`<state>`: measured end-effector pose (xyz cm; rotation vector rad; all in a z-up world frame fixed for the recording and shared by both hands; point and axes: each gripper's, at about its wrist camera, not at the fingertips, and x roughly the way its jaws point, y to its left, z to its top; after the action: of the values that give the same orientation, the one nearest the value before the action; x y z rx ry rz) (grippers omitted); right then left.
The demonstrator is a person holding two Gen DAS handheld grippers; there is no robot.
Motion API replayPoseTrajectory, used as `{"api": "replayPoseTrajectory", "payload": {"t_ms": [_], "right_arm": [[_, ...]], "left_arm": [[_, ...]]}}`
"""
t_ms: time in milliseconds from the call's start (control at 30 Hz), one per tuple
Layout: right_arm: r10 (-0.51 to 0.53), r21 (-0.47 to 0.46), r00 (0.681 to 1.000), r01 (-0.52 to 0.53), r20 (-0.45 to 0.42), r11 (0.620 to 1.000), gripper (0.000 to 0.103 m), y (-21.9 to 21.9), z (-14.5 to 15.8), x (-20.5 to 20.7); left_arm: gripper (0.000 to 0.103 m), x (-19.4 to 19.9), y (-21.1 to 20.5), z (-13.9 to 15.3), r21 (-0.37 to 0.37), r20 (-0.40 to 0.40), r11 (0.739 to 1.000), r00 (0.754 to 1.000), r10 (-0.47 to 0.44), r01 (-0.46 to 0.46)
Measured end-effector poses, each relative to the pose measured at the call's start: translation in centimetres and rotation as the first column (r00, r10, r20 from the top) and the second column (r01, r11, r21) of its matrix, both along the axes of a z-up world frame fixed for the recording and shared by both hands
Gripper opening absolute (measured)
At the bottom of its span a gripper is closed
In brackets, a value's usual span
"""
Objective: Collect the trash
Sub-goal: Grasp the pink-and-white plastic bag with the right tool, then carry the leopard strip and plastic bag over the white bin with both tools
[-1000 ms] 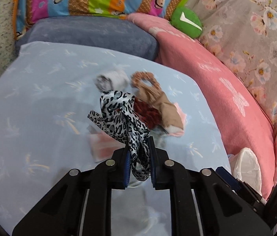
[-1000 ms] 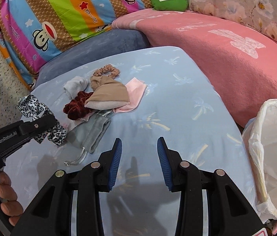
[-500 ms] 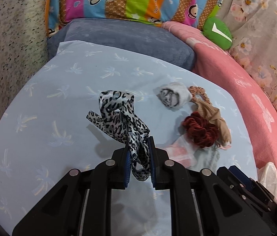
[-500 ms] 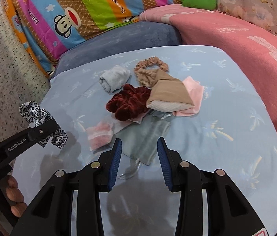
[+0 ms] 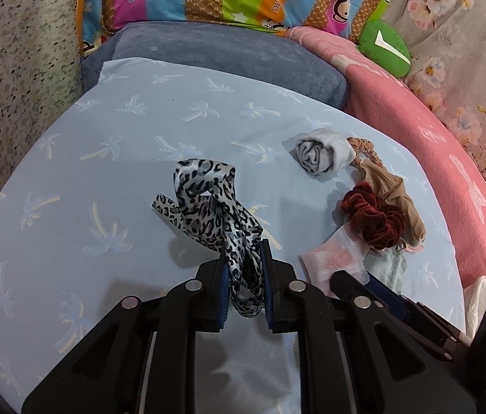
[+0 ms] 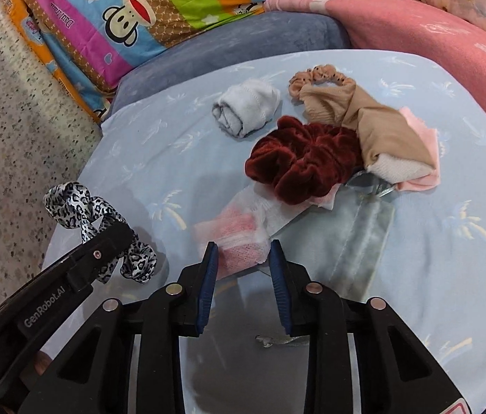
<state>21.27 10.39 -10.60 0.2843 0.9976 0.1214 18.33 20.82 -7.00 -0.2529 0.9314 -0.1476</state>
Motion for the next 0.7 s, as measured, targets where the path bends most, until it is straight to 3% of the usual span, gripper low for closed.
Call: {"api": "replayPoseTrajectory", "payload": {"t_ms": [167,367,700], "right_arm": [[0.007,0.010,1.000,-0.007,0.016,1.000,0.008,0.0,0.1,-0.5],[0.005,0.040,0.999,-0.007,0.046,0.999,0.006,-0.5,1.9,-2.6],[-0.066,0.072,0.981,0.054,0.184,0.996,0.005,-3.8,8.5,-7.7]], "left_arm": [[0.016,-0.3,-0.1,0.1,-0.003,-0.003,1.000,1.000,-0.002,0.002],[0.016,-1.3,-0.7,1.1,-0.001,0.015,1.000,1.000,-0.018,0.018],[0.015,-4.2,-3.4,4.2,-0.008,0.071,0.998,0.995,-0.063,0.064]]}}
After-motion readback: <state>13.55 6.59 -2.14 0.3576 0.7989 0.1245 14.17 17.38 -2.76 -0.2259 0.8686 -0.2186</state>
